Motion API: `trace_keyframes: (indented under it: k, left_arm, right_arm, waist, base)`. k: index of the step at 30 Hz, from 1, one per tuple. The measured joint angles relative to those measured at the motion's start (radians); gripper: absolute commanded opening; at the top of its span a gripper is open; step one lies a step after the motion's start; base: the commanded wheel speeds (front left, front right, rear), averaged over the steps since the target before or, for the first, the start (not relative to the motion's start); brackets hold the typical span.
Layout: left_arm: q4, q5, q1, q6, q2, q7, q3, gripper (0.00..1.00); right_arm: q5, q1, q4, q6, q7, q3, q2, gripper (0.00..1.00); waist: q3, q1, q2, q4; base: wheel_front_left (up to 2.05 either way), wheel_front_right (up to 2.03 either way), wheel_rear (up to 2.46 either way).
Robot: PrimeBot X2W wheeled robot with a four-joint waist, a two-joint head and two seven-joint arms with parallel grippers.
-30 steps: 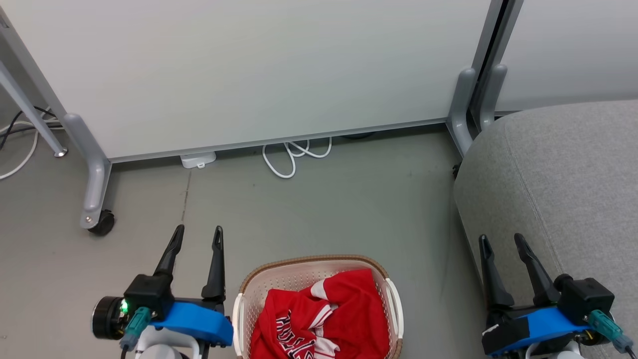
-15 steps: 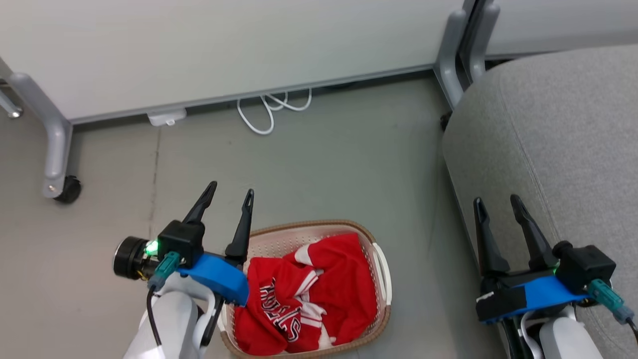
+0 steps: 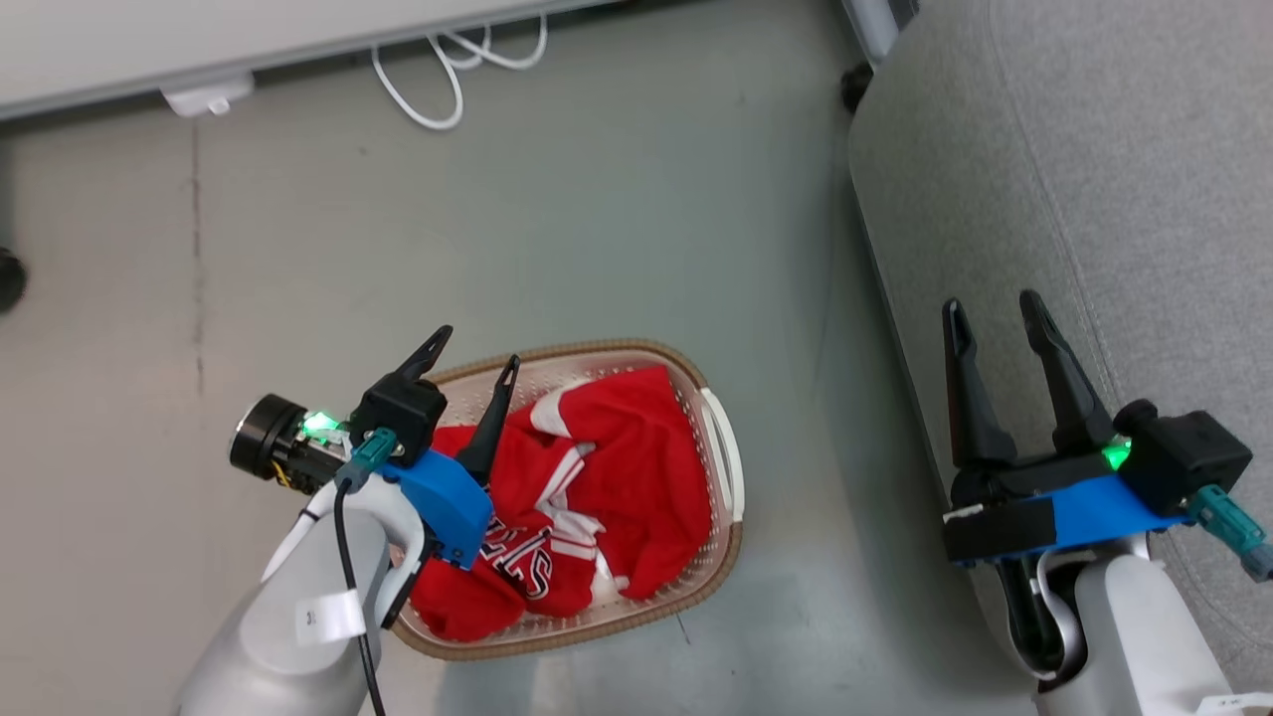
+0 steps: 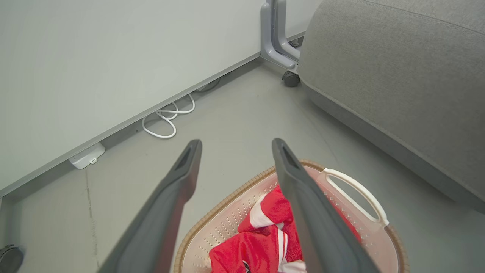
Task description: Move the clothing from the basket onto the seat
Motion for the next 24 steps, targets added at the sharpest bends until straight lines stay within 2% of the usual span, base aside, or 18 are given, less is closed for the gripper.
trace_keyframes:
  k: [11,17,24]
  left_arm:
    - [0.200,-0.051,-0.152,0.000,0.023,0.000,-0.178,1.00]
    - [0.337,-0.080,-0.206,0.000,0.012,0.003,-0.278,1.00]
    - [0.435,-0.122,-0.264,0.000,-0.008,0.044,-0.379,1.00]
  right_arm:
    - [0.018,-0.102,-0.034,0.000,-0.001,0.019,0.000,1.00]
    - [0.019,-0.134,-0.048,0.000,-0.001,0.019,0.000,1.00]
    - [0.021,-0.163,-0.058,0.000,-0.001,0.021,0.000,1.00]
  waist:
    - [0.181,0.0000,0.0000,-0.042]
    - [0.259,0.0000,0.0000,-0.057]
    - [0.332,0.0000,0.0000,-0.063]
  base:
    - [0.00,0.00,0.00]
    - [0.00,0.00,0.00]
    - [0.00,0.00,0.00]
